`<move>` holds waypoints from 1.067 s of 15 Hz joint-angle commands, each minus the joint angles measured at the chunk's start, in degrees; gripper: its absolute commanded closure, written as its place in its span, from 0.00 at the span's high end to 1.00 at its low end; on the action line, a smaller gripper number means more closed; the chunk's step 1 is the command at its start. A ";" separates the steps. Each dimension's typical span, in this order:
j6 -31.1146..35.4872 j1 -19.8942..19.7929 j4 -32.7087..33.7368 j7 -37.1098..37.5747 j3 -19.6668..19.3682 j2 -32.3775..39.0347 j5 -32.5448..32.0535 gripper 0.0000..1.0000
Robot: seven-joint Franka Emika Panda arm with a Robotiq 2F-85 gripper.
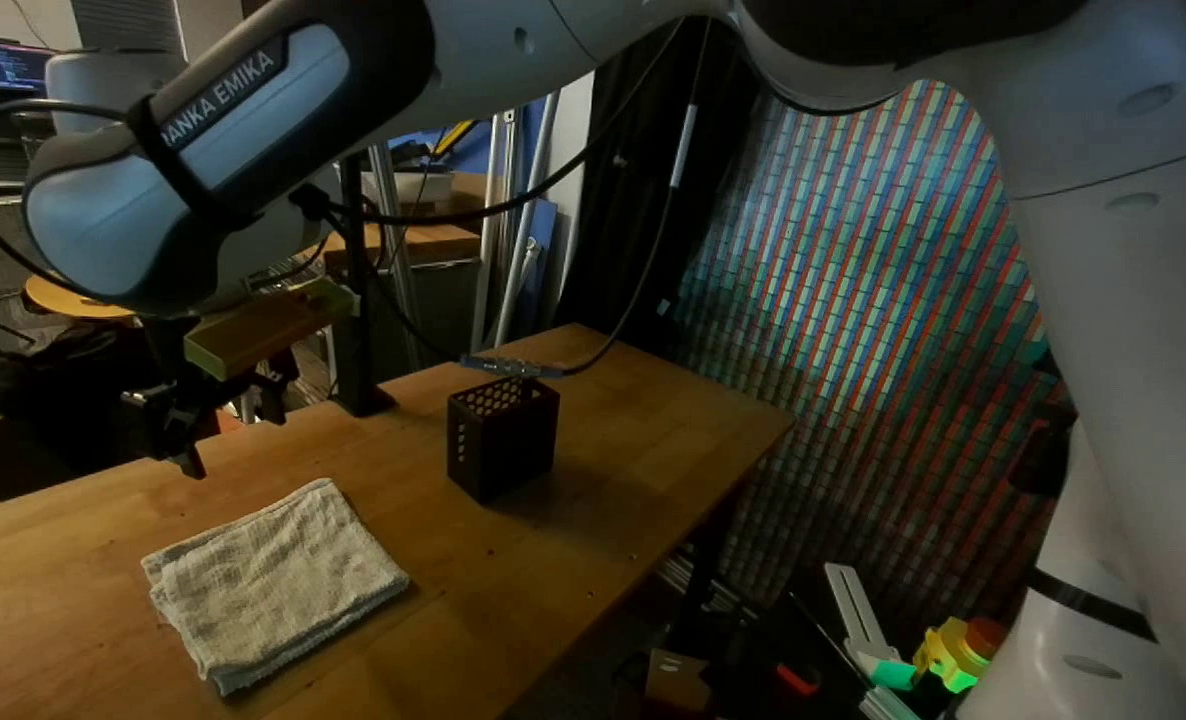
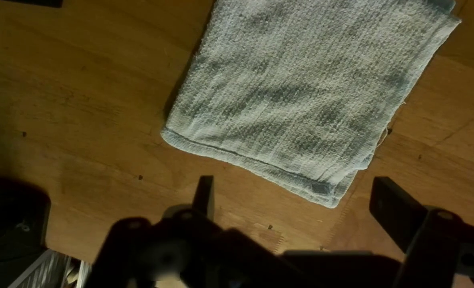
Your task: Put the white towel in the black box
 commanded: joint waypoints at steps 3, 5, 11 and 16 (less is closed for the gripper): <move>3.16 0.75 0.07 -1.49 -0.95 1.77 2.00 1.00; 3.36 0.79 0.01 -1.67 -0.83 2.58 2.47 1.00; 3.27 0.84 0.26 -3.13 -0.25 6.09 4.55 1.00; 2.81 0.33 0.36 -5.42 0.08 9.02 6.83 1.00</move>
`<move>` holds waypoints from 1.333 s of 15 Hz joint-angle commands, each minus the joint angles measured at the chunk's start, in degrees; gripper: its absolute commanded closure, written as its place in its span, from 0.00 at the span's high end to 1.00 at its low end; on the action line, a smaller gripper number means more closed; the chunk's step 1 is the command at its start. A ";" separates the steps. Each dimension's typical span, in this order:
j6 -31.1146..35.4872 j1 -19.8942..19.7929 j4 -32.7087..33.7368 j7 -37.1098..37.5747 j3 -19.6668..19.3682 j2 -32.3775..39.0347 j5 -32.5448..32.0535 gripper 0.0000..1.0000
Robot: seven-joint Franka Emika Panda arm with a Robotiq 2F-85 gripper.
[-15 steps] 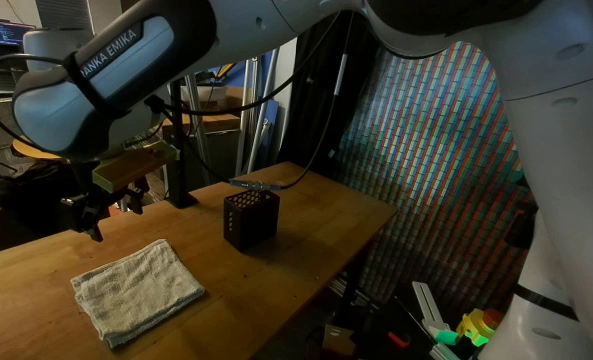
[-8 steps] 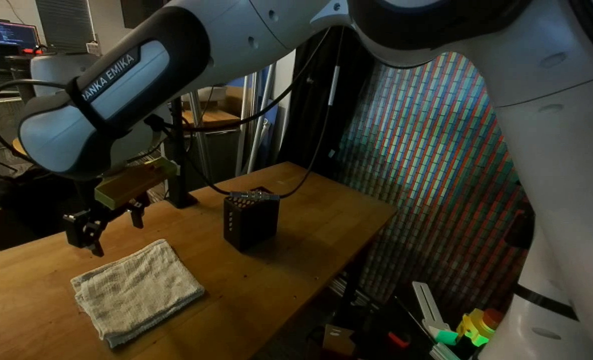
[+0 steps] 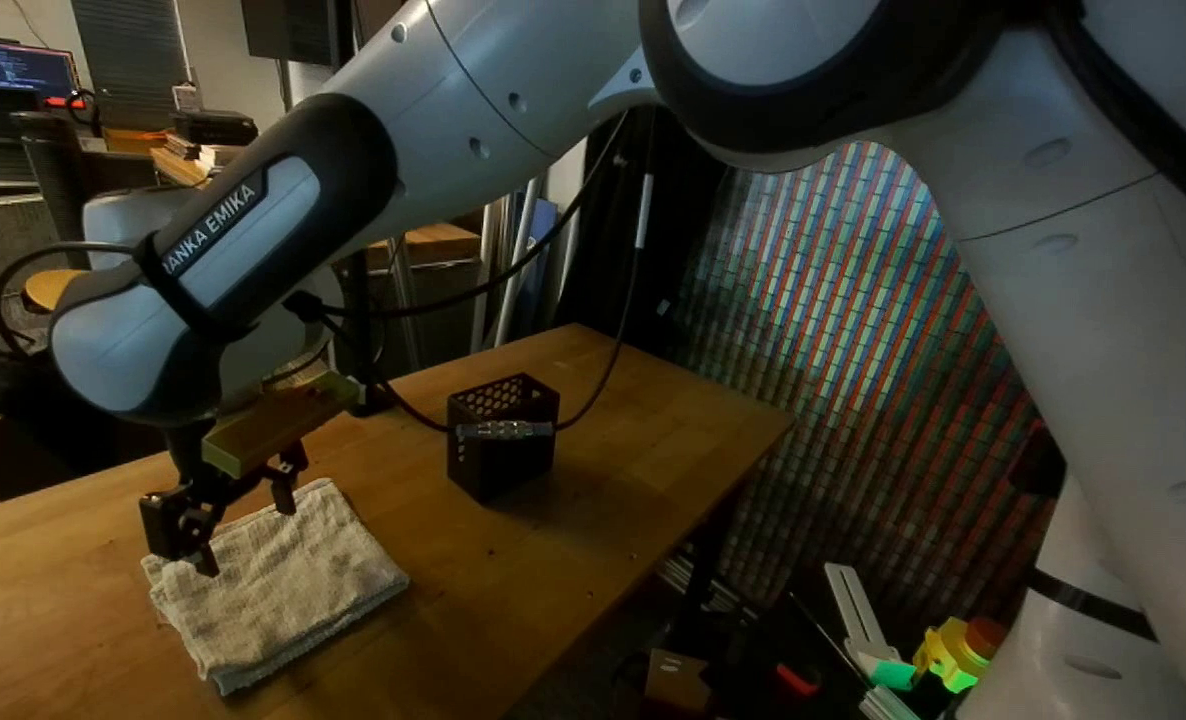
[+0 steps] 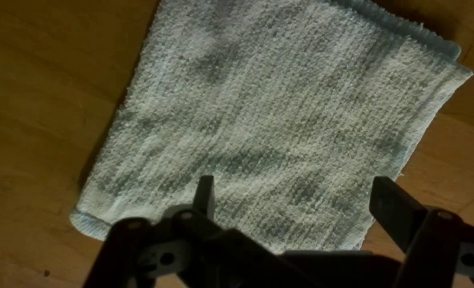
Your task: Put the white towel in the black box
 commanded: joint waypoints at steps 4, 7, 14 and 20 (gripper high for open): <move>0.67 -0.65 -0.07 -2.96 -0.09 2.55 3.52 1.00; 0.70 -1.64 -1.32 -2.88 0.21 3.70 5.92 1.00; 1.21 -2.17 -1.76 -2.97 0.80 4.62 9.79 1.00; 1.75 -1.75 -2.57 -2.67 1.64 4.00 11.33 0.45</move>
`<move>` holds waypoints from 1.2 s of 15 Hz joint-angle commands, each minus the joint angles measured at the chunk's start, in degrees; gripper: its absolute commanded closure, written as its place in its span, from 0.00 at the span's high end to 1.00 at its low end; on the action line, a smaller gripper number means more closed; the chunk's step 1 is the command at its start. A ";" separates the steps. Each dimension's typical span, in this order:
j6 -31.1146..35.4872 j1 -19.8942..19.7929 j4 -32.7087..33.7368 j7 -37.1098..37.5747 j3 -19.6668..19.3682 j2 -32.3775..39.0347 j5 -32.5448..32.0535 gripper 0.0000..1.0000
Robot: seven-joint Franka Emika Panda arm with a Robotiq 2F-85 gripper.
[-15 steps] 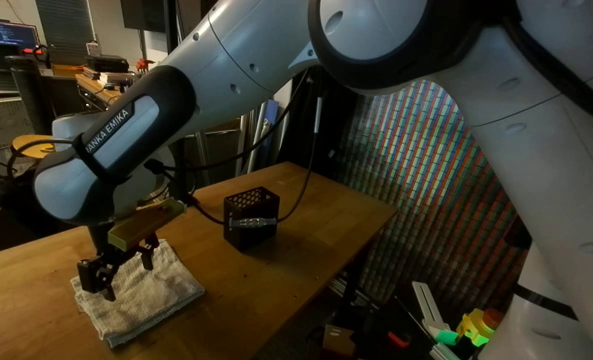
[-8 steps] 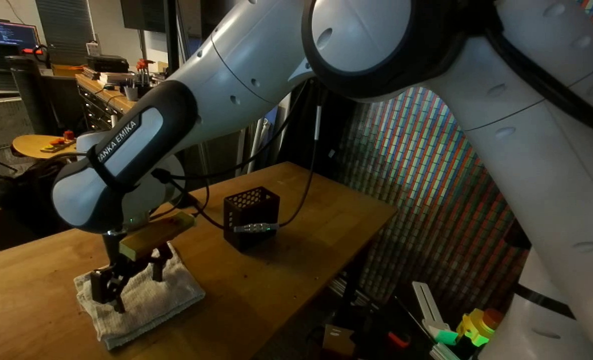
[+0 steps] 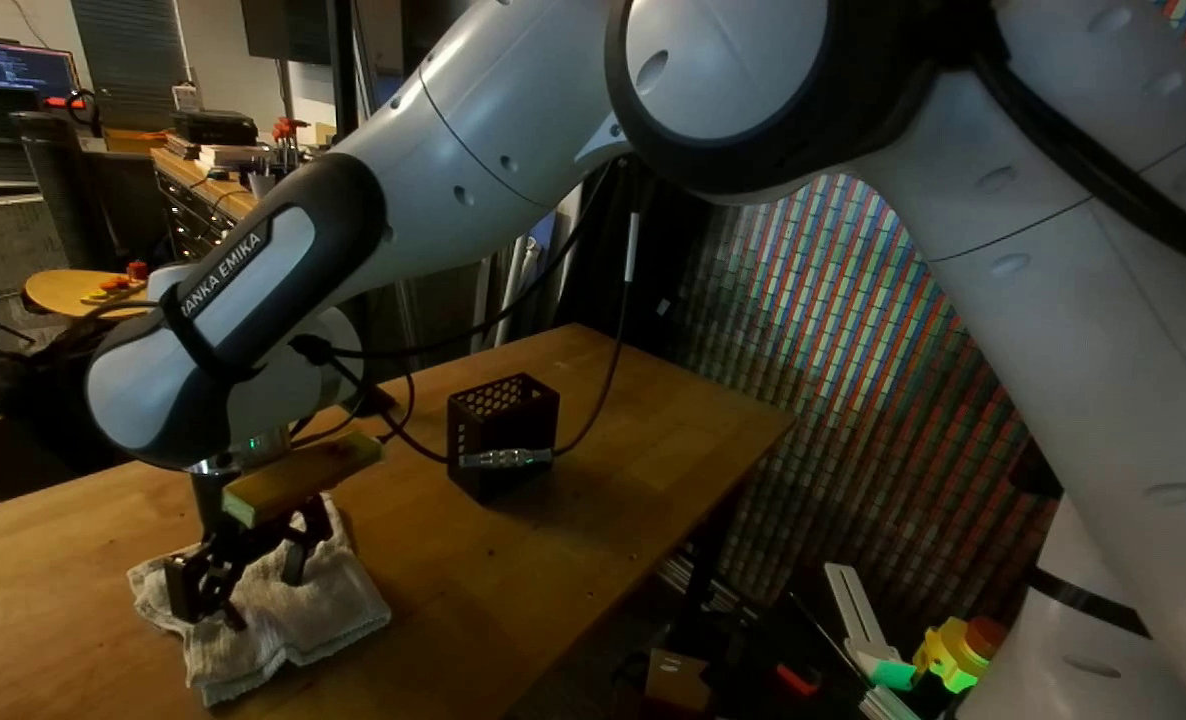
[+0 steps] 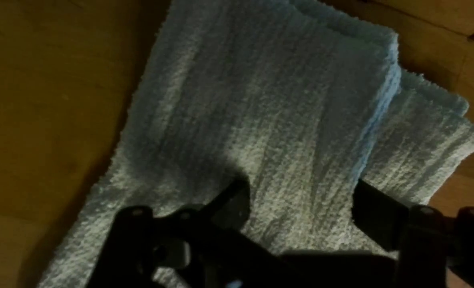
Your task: Put the white towel in the black box
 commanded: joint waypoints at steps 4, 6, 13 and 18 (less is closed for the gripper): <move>1.73 0.15 -1.89 -0.89 0.76 -0.81 2.21 0.14; 1.68 0.29 -2.31 -0.80 0.55 -1.49 1.87 0.01; 0.52 0.44 -3.08 -0.38 -0.14 -4.87 1.00 0.00; -2.73 0.52 -2.77 -0.04 -1.42 -10.56 -0.26 0.00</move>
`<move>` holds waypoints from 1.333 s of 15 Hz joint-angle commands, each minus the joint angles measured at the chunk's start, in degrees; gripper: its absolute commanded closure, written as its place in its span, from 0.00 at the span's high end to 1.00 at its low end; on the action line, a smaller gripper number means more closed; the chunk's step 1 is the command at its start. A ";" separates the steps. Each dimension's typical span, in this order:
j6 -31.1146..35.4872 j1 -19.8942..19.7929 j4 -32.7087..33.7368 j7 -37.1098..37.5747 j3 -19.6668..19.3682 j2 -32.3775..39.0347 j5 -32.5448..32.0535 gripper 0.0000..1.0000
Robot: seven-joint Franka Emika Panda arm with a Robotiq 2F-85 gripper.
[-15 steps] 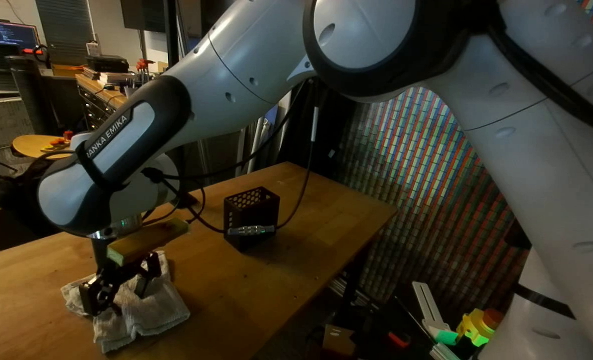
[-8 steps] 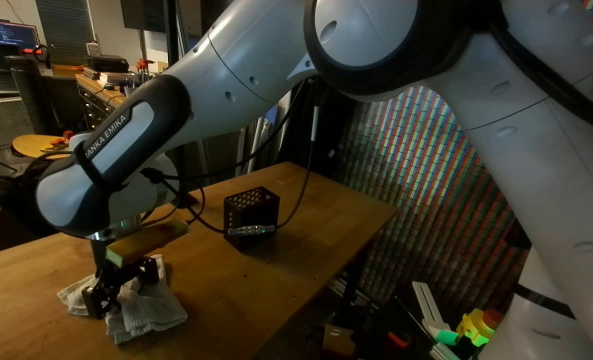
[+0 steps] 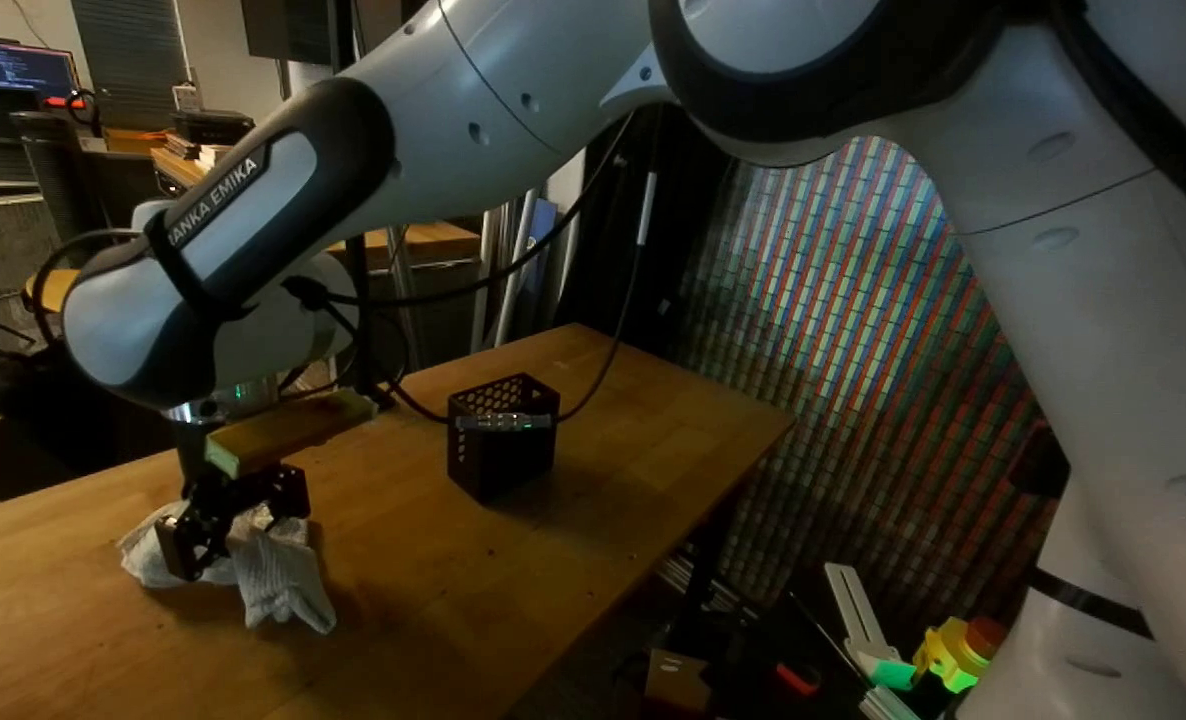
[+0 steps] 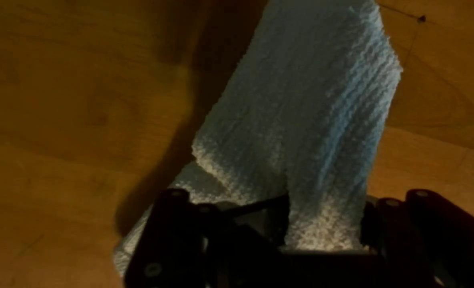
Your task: Put the white towel in the black box
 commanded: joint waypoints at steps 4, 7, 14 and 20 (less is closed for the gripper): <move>-7.31 0.39 -0.98 0.68 -3.15 -10.42 -2.84 0.00; -11.28 -0.10 -0.65 0.82 -5.15 -14.01 -5.92 0.00; -13.48 -5.37 -3.68 -2.64 -8.62 -20.68 -9.88 0.00; -11.34 -10.87 -10.26 -7.02 -10.71 -25.25 -10.67 0.00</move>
